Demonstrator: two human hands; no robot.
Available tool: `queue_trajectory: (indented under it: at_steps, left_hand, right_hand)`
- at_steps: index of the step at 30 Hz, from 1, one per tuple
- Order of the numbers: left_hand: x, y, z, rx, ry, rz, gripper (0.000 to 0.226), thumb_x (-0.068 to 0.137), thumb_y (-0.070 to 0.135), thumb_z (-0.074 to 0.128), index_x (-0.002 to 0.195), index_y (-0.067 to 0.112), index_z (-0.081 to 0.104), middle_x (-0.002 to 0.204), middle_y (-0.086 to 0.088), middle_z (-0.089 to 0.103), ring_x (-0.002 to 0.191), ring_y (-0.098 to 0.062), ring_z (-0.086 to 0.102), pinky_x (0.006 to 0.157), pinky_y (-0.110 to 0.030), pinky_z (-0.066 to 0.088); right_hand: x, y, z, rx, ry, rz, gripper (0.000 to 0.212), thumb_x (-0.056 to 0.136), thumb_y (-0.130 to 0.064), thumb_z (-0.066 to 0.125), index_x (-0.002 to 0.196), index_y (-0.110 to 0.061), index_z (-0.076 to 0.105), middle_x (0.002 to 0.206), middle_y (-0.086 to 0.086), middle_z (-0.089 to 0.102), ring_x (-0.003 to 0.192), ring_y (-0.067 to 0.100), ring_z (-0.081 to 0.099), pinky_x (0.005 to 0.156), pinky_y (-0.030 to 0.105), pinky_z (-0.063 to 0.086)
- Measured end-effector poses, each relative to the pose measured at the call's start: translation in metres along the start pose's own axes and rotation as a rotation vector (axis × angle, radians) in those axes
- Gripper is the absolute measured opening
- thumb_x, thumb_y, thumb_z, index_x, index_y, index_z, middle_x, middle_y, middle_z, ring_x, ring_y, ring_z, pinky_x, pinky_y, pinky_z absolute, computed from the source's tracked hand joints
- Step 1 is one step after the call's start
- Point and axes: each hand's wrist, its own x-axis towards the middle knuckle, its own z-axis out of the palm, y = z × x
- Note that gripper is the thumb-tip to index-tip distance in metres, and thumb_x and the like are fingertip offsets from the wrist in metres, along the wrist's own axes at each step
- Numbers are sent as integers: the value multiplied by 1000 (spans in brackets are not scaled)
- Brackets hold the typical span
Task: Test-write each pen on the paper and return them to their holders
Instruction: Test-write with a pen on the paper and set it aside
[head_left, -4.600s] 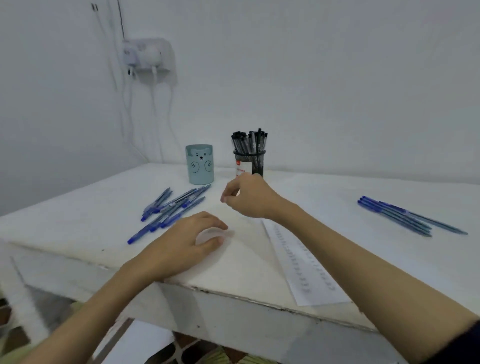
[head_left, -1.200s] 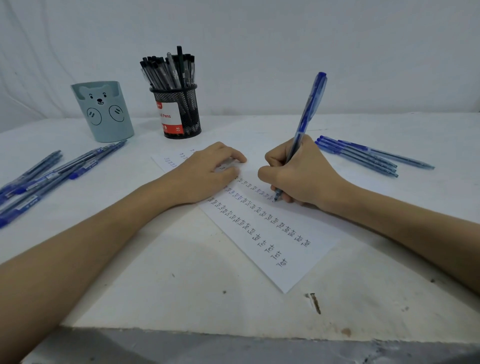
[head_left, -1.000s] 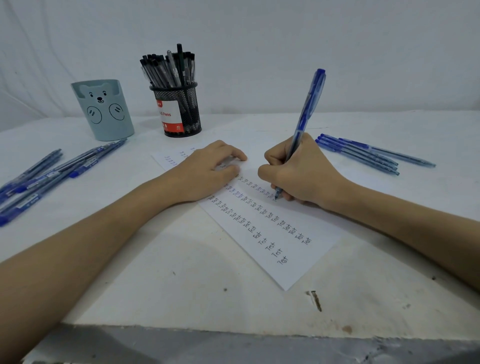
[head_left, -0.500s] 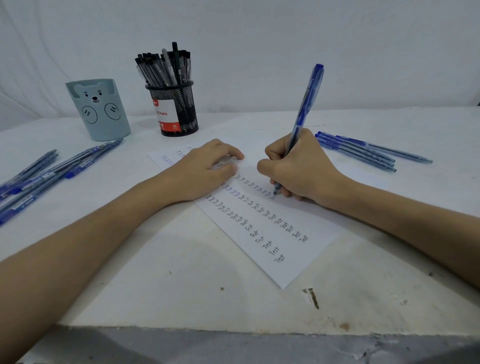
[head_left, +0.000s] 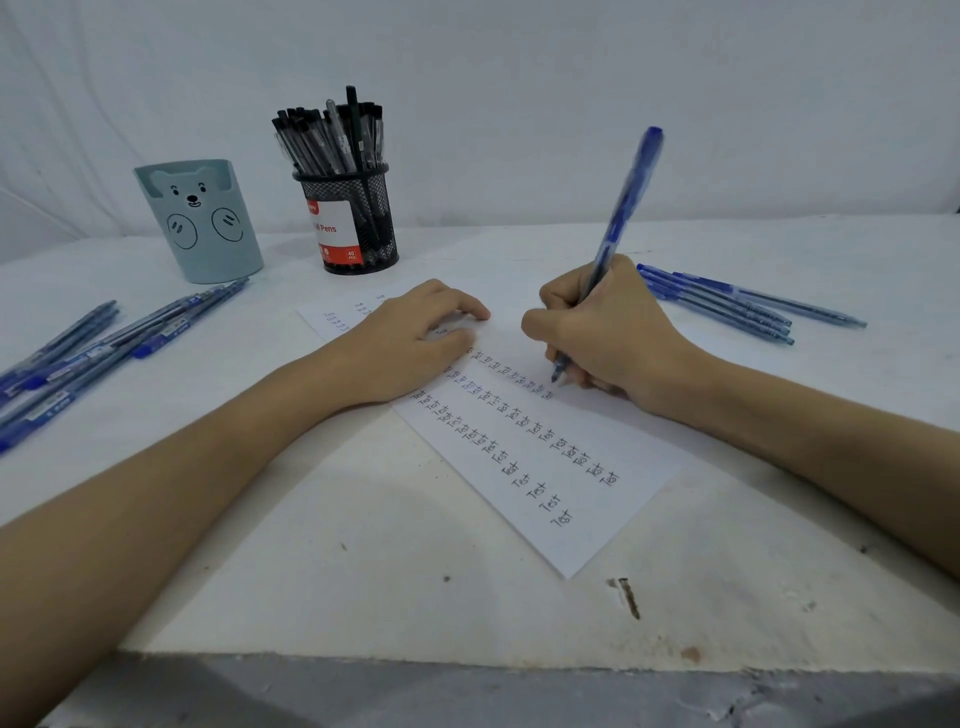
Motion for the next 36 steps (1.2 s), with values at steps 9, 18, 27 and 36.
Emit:
queue_trajectory:
  at_steps: [9,18,27,36]
  left_hand:
    - [-5,2,-6,45,94,-8,29,92,36,53,121,31,55,130,11,48,122,-8,43,101,-24,32]
    - [-13,13,-9,167,-53,-59,46,86,62,46,125,38,51,133,16,46,123,-5,41,103,-28,30]
    - [-14,14,-7,-89,-141,-14,38,88,41,59,125,41,53,136,29,43,124,13,34,93,2,20]
    - [-13,13,-4,-95,-133,7,38,88,41,59,125,41,53,134,29,44,123,14,35,93,3,19]
  right_hand:
    - [16,-7,-32,171,43,211,31,88,-17,60,66,-13,38,34,-2,40,31,14,32,38,17,27]
    - [19,-10,-46,354,20,304,22,101,-28,40,91,-12,50,38,2,45,32,16,31,37,17,26]
    - [22,-6,-62,440,75,336,21,95,-13,33,81,-6,49,39,3,43,29,13,29,34,16,27]
    - [26,-1,-59,329,194,262,16,90,-14,52,75,-9,54,42,5,46,37,16,37,37,17,27]
